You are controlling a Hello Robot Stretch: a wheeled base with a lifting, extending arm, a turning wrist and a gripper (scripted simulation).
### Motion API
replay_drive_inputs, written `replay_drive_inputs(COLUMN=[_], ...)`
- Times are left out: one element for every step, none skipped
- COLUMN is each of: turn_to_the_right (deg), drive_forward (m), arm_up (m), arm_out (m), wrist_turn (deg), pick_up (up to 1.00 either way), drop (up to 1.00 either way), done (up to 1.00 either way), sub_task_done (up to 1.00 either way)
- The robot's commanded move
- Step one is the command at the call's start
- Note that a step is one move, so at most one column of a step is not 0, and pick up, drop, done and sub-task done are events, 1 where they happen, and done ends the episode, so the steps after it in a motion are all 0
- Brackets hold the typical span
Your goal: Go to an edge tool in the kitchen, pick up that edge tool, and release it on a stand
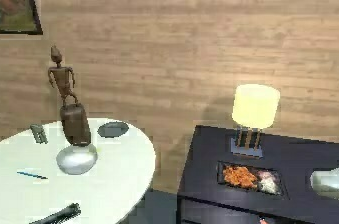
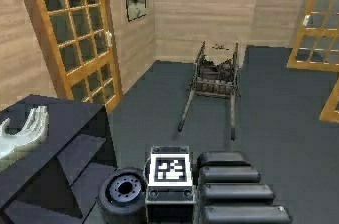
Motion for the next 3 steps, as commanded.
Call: replay_drive_inputs(turn_to_the_right=[-45.0,-24.0,-3.0], drive_forward=[0.0,0.0,0.0], arm_up=[0.0,0.0,0.0], arm_out=[0.0,0.0,0.0], wrist_turn=[0.0,0.0,0.0], pick_up=[0.0,0.0,0.0], drop=[0.0,0.0,0.0], done=[0.0,0.0,0.0], sub_task_done=[0.0,0.0,0.0])
